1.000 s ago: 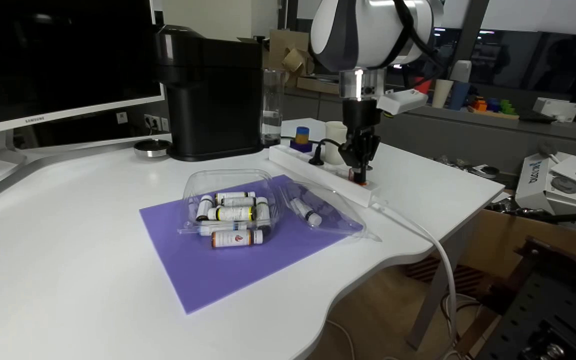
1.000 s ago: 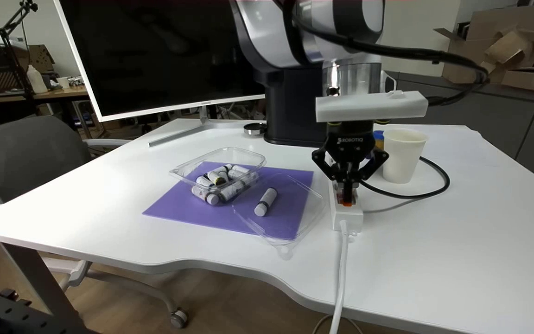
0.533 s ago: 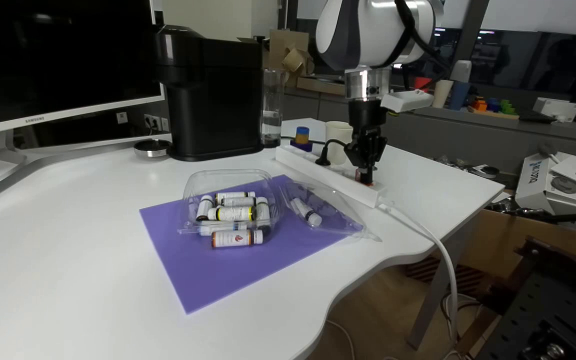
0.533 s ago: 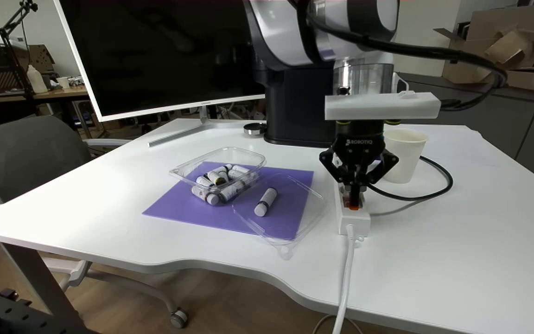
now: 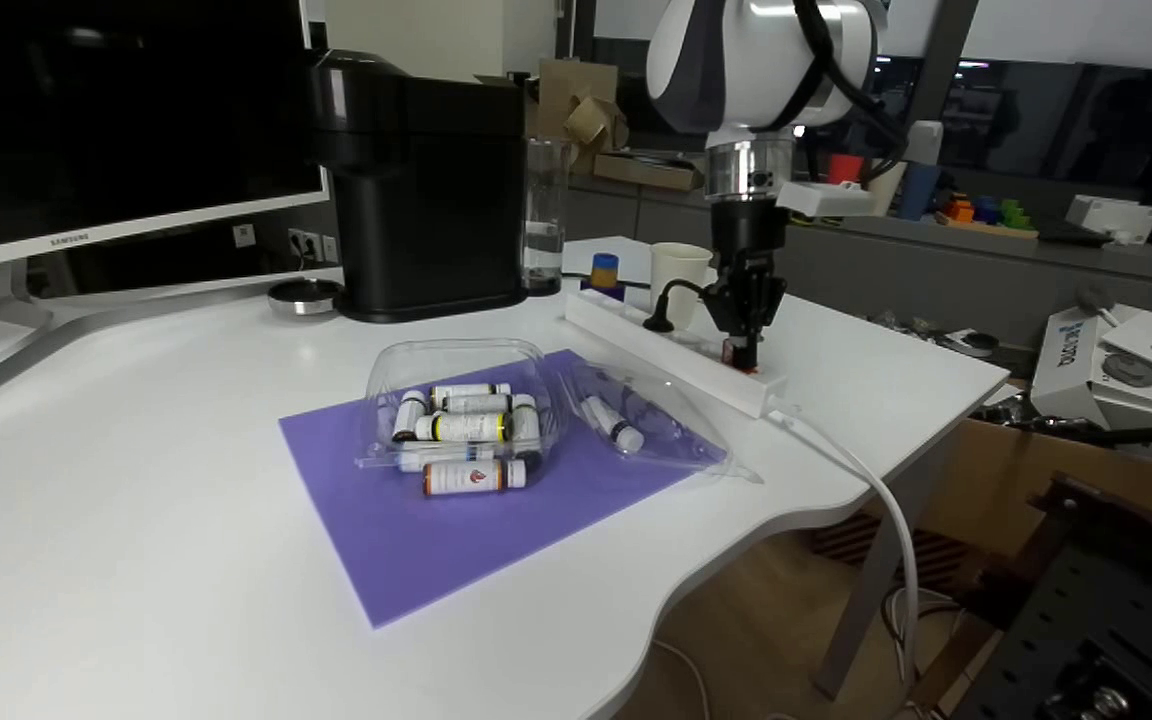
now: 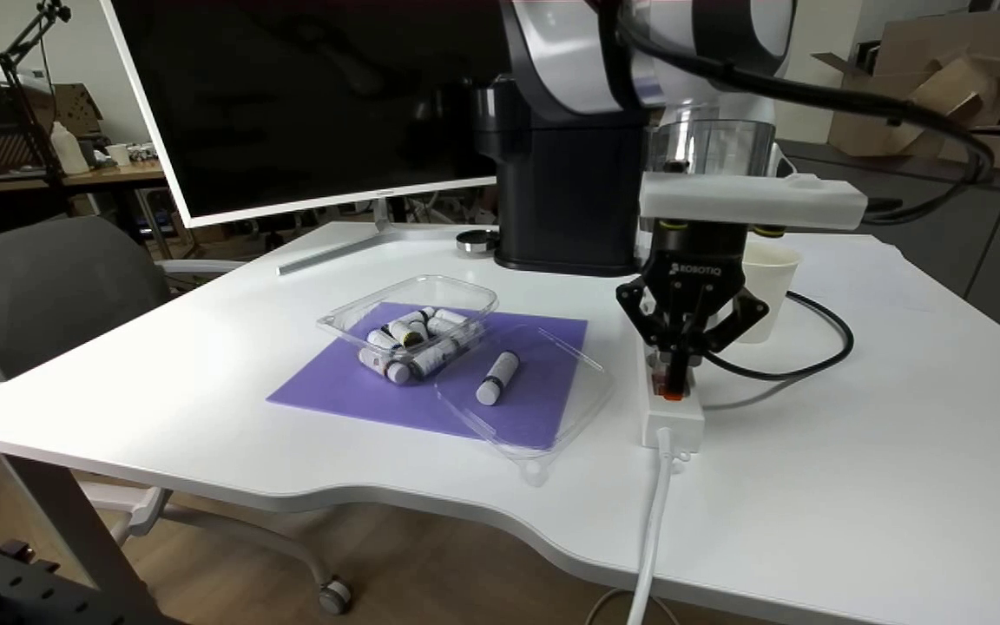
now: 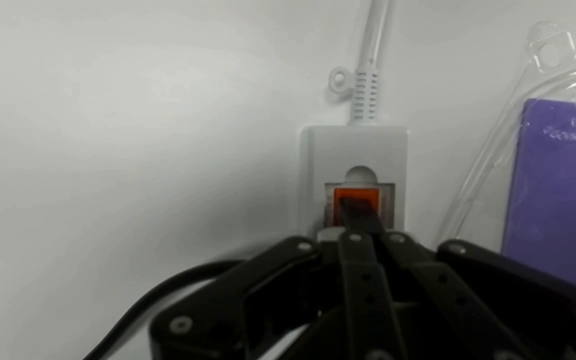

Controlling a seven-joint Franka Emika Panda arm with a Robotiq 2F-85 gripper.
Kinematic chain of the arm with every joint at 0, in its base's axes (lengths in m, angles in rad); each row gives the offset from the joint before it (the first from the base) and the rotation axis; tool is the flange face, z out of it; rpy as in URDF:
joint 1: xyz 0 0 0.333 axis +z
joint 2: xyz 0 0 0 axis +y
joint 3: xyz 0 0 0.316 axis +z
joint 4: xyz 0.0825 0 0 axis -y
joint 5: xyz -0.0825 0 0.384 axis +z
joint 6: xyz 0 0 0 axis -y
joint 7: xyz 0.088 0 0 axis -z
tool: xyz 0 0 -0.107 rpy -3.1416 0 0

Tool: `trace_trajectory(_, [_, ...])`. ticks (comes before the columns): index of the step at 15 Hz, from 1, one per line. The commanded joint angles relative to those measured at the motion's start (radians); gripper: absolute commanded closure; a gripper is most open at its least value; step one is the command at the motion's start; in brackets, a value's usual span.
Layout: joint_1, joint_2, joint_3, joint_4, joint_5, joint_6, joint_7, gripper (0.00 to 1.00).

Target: Turn on the switch on the adapter

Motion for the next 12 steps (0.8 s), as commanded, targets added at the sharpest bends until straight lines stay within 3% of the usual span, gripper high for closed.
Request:
trace_trajectory(1, [-0.036, 0.084, 0.025, 0.026, 0.025, 0.018, -0.059, 1.0])
trace_trajectory(12, [-0.034, -0.137, 0.073, -0.131, 0.088, 0.092, -0.225, 1.0])
